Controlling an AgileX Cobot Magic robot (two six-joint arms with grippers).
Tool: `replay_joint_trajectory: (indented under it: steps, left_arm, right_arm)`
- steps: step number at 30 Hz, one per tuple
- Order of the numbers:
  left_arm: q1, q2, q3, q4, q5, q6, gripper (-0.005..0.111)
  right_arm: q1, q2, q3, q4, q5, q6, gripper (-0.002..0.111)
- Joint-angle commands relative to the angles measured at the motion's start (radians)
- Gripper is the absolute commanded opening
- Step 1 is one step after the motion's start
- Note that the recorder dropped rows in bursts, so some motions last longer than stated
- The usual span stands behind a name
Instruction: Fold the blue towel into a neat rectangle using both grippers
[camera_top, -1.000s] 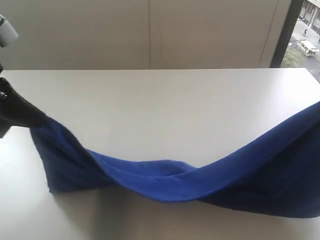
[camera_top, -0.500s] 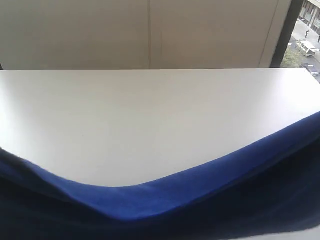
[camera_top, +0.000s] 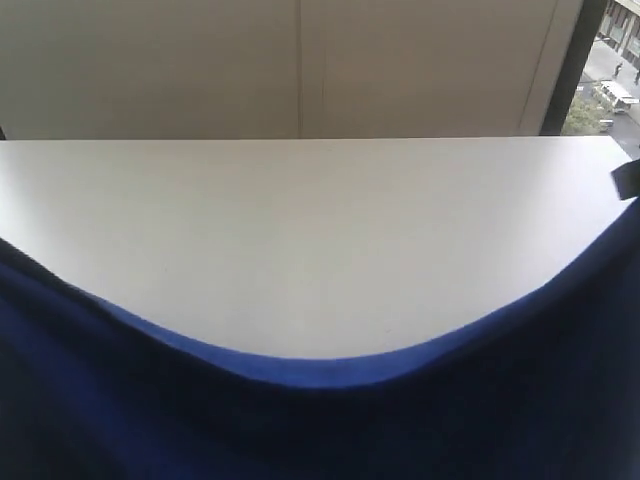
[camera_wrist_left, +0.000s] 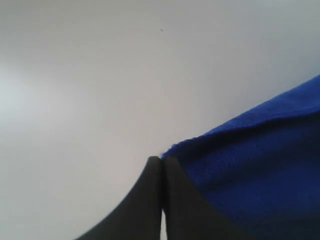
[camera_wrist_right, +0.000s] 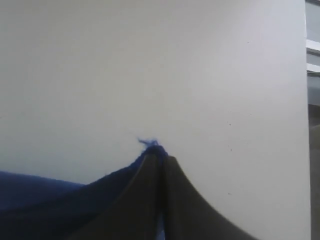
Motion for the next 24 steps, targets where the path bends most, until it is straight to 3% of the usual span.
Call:
replay_joint_trajectory:
  steps: [1, 13, 20, 24]
  left_arm:
    - [0.002, 0.179, 0.012, 0.041, -0.212, -0.010, 0.000]
    - [0.032, 0.544, 0.012, 0.116, -0.728, -0.008, 0.000]
    - [0.120, 0.644, 0.012, 0.092, -0.866, -0.013, 0.000]
    - [0.152, 0.666, 0.012, 0.081, -0.887, -0.011, 0.000]
  right_arm:
    - [0.001, 0.180, 0.019, -0.008, -0.179, 0.007, 0.000]
    - [0.001, 0.539, 0.019, -0.008, -0.688, 0.007, 0.000]
    - [-0.009, 0.627, 0.017, -0.008, -0.887, 0.093, 0.000]
    - [-0.029, 0.666, 0.017, -0.005, -0.911, 0.107, 0.000]
